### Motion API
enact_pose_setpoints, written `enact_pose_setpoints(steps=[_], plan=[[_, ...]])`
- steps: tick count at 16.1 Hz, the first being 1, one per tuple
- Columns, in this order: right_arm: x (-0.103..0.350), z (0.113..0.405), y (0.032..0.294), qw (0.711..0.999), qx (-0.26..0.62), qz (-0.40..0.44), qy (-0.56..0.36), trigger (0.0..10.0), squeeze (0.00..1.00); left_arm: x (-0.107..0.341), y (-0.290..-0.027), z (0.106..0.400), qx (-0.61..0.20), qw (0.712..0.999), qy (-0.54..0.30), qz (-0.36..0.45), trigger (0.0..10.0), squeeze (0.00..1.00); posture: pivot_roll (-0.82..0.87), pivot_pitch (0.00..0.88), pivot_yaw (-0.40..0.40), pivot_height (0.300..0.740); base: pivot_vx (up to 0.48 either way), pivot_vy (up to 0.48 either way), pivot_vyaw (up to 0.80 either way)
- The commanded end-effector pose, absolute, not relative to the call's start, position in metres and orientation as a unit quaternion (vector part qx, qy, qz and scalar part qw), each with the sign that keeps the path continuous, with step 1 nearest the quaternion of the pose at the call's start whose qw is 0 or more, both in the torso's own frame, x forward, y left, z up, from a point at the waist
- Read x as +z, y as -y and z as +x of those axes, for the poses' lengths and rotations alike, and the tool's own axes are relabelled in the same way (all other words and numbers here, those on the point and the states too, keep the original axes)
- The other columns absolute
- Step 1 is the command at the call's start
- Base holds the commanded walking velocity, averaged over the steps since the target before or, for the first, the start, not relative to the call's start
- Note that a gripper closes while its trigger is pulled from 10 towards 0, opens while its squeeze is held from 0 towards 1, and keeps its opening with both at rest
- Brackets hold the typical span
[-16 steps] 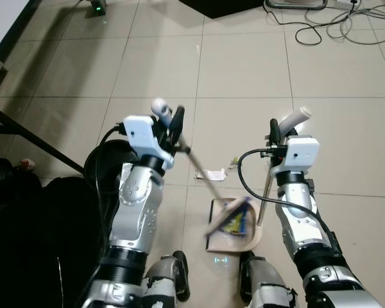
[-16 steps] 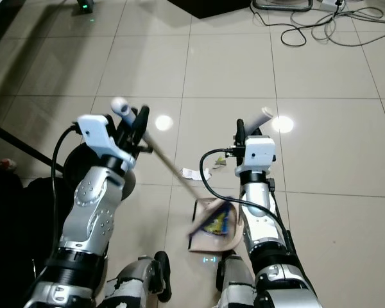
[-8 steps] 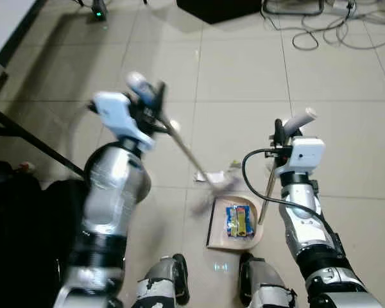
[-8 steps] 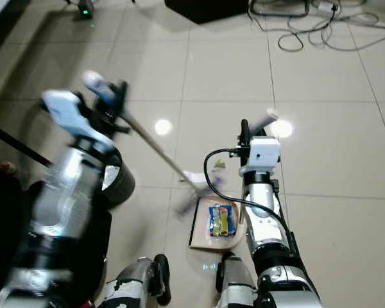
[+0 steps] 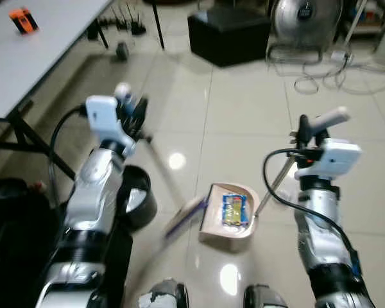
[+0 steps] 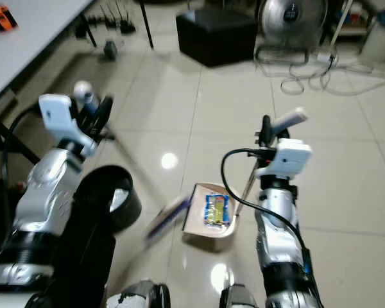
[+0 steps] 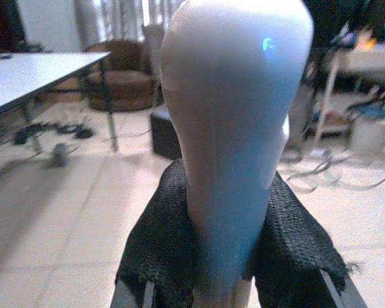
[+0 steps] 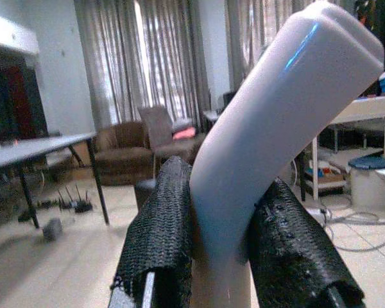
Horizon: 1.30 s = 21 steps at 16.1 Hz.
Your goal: Sweep floor
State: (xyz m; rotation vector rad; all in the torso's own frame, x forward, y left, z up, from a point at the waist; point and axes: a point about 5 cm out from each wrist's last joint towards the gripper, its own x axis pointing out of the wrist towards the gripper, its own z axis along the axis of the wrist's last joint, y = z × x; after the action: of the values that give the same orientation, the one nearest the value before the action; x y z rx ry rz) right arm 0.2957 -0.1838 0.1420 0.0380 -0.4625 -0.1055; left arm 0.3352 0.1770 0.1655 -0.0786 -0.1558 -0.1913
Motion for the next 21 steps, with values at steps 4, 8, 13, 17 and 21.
enact_pose_setpoints(steps=[4, 8, 13, 17, 21], plan=[[0.170, 0.276, 0.192, 0.970, -0.055, 0.075, 0.225, 10.0, 0.00, 0.148, -0.206, 0.320, -0.052, 0.997, 0.047, -0.020, 10.0, 0.00, 0.01, 0.006, 0.128, 0.740, 0.000, 0.000, 0.00], [0.196, 0.271, 0.198, 0.969, -0.052, 0.128, 0.206, 10.0, 0.00, 0.139, -0.205, 0.302, -0.069, 0.997, 0.031, 0.002, 10.0, 0.00, 0.01, 0.008, 0.129, 0.740, 0.000, 0.000, 0.00], [0.222, 0.272, 0.190, 0.975, -0.006, 0.116, 0.190, 10.0, 0.00, 0.136, -0.204, 0.280, -0.047, 0.999, 0.024, -0.002, 10.0, 0.00, 0.03, 0.009, 0.104, 0.740, 0.000, -0.178, 0.00], [0.228, 0.277, 0.189, 0.976, 0.003, 0.133, 0.171, 10.0, 0.00, 0.136, -0.207, 0.270, -0.033, 0.999, 0.019, 0.001, 10.0, 0.00, 0.05, 0.006, 0.093, 0.740, 0.000, -0.387, 0.00], [0.232, 0.281, 0.189, 0.983, 0.009, 0.108, 0.149, 10.0, 0.00, 0.135, -0.199, 0.270, -0.037, 0.999, 0.016, -0.003, 10.0, 0.00, 0.05, 0.003, 0.087, 0.740, 0.000, -0.434, 0.00]])
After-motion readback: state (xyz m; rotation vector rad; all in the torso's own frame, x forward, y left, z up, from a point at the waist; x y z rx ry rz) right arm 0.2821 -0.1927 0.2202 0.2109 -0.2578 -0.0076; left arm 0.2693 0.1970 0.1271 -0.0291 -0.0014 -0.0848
